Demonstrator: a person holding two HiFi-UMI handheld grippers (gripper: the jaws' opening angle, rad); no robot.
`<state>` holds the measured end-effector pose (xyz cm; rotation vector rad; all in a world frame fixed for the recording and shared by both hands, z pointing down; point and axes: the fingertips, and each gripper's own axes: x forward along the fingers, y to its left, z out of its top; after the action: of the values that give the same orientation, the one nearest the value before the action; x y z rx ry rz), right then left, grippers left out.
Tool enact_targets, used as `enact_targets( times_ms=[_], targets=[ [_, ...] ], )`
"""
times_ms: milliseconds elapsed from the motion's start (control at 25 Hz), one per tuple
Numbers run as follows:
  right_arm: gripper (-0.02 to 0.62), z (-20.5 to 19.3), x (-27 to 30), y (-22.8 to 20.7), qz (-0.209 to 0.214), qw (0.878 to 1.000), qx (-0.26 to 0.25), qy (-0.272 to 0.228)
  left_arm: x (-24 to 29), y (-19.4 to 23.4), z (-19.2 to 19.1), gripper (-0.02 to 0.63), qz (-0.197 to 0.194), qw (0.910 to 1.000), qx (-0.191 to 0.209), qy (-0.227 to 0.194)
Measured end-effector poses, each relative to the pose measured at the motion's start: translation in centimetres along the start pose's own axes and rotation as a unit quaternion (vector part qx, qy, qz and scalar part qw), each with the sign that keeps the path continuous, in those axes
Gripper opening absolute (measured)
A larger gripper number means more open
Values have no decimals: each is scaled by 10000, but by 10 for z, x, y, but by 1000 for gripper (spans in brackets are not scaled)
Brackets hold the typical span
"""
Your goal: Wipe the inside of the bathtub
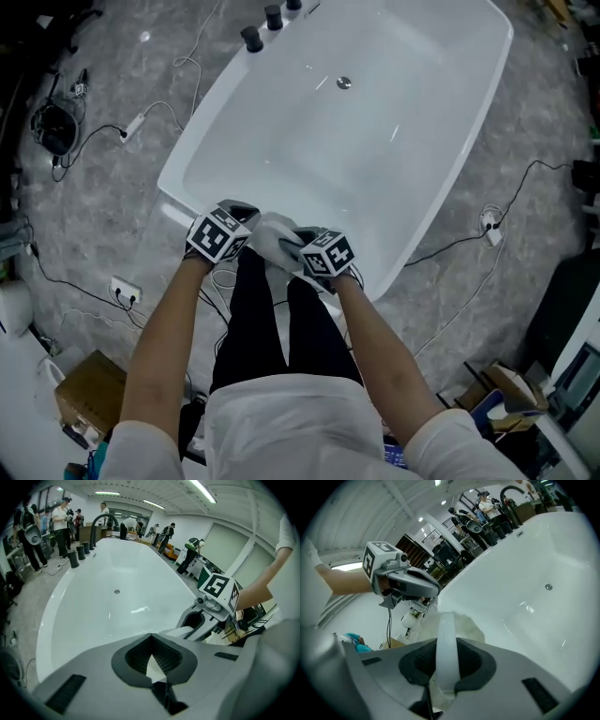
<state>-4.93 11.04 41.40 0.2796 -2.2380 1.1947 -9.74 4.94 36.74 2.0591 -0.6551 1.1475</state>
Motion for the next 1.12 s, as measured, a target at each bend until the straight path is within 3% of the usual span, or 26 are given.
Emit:
enact_targets(
  times_ms=[280,600,840,1120],
  targets=[
    [94,16,-75,26,-188,9970,-3,-748,-52,-43,11,6,303,9985,-200,-409],
    [94,30,-131,97,-449,9903,-141,-1310,-115,-106,26,6,189,9909,-547,-1214],
    [94,49,-174,144,-946,9765,-257,-1918,-175,-133,29,6,202,9785,-280,-2033],
    [94,39,-225,205,-1693,9495,-118,-2640,-230,-161,-7,6,-6,9698,138,-2436]
  ],
)
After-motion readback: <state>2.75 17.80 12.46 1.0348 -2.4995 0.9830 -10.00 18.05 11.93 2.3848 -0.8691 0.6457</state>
